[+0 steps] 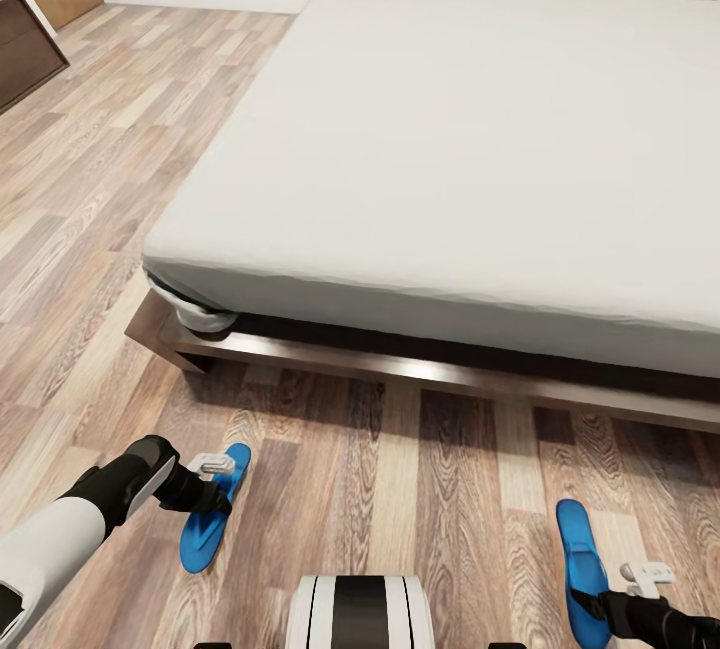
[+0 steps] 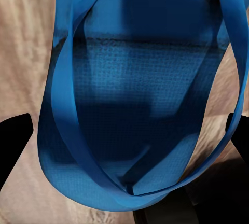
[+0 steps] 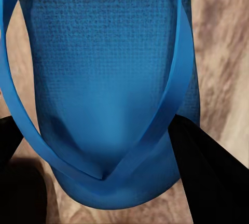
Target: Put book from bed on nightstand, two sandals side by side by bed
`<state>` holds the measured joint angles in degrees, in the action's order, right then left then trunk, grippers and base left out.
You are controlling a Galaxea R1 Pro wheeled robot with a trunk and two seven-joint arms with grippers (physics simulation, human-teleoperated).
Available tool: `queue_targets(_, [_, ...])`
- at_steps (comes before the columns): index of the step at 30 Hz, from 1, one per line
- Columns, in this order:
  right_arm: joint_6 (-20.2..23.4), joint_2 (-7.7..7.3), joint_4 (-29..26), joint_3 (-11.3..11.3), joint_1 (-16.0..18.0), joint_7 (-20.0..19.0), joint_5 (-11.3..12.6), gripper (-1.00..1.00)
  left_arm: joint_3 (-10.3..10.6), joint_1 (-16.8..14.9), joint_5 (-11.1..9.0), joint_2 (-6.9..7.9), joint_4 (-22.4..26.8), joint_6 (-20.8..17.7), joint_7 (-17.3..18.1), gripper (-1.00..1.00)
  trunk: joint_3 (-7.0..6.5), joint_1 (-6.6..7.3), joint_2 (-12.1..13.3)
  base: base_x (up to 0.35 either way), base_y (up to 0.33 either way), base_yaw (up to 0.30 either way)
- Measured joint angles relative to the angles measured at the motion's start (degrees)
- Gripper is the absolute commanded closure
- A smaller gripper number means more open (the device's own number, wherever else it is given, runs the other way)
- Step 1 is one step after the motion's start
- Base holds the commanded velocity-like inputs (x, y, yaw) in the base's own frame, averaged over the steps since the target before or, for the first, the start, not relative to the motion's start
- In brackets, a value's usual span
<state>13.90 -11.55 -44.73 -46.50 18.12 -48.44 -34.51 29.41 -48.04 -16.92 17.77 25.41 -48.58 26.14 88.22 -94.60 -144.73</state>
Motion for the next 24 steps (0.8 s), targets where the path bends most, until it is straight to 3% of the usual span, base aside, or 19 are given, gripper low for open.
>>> queue_targets(8, [0.0, 0.0, -0.3, -0.3, 0.0, -0.2, 0.0, 1.0, 0.0, 0.0, 0.0, -0.05, 0.0, 0.0, 0.0, 1.0, 0.22, -0.03, 0.0, 0.0, 0.0, 0.0])
queue_targets(15, [-0.1, 0.0, -0.3, -4.2, 0.0, -0.1, 0.0, 1.0, 0.0, 0.0, 0.0, -0.09, 0.0, 0.0, 0.0, 1.0, 1.33, -0.15, -0.1, 0.0, 0.0, 0.0])
queue_targets(21, [-0.3, -0.01, -1.0, -4.7, 0.0, -0.1, 0.1, 1.0, 0.0, 0.0, 0.0, -0.09, 0.0, 0.0, 0.0, 1.0, 1.33, -0.15, -0.1, 0.0, 0.0, 0.0])
queue_targets(24, [-0.3, 0.06, -4.2, -4.8, 0.0, -0.1, 2.3, 1.0, 0.0, 0.0, -0.1, -0.12, 0.0, 0.0, 0.0, 1.0, 1.33, -0.15, -0.1, 0.0, 0.0, 0.0])
